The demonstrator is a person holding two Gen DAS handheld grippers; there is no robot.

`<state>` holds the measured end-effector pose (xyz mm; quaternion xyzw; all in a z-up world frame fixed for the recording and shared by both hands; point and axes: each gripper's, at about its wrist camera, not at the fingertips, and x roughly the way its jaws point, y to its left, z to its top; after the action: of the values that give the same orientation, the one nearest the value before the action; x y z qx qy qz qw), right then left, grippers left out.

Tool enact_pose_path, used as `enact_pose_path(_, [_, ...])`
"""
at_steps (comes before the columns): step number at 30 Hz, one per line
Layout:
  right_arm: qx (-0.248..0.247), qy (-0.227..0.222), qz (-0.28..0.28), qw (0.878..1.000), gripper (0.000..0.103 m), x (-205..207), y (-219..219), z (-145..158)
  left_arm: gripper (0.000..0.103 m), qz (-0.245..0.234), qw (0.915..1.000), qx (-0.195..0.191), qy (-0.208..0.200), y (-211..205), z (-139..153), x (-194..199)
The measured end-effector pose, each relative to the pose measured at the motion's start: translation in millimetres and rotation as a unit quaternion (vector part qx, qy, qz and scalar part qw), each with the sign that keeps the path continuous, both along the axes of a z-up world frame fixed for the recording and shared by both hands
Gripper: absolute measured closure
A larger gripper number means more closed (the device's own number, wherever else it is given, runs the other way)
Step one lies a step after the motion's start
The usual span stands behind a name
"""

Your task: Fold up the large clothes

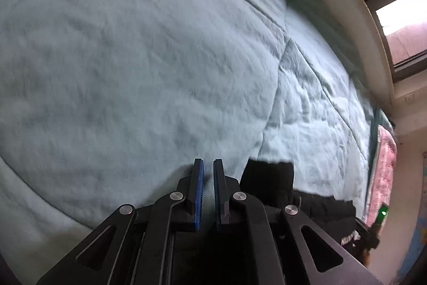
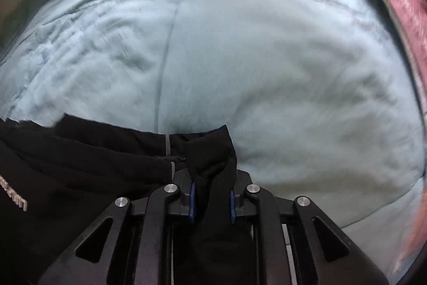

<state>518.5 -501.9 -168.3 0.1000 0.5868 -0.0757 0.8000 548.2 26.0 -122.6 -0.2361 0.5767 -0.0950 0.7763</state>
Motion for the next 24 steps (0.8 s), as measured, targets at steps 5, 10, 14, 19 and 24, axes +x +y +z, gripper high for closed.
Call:
enact_pose_path(5, [0.036, -0.027, -0.048, 0.998, 0.074, -13.0, -18.4, 22.7, 0.095, -0.038, 0.9991, -0.005, -0.016, -2.6, 35.3, -22.5])
enact_pose_path(10, [0.039, -0.089, -0.053, 0.994, 0.068, -48.3, -13.4, 89.1, 0.070, -0.085, 0.9941, 0.003, -0.067, -25.3, 97.8, -59.9])
enact_pose_path(14, [0.058, -0.124, -0.038, 0.990, 0.051, -90.1, 15.4, 135.2, 0.041, -0.130, 0.9868, -0.012, -0.095, -58.5, 129.9, -102.8])
enact_pose_path(19, [0.106, -0.105, 0.019, 0.989, 0.049, -138.0, 72.7, 140.9, 0.041, -0.213, 0.9737, 0.005, -0.081, -118.9, 126.5, -161.3])
enact_pose_path(24, [0.100, -0.057, 0.062, 0.991, 0.048, -158.4, 136.5, 112.1, 0.041, -0.254, 0.9659, 0.017, -0.049, -160.6, 88.2, -206.5])
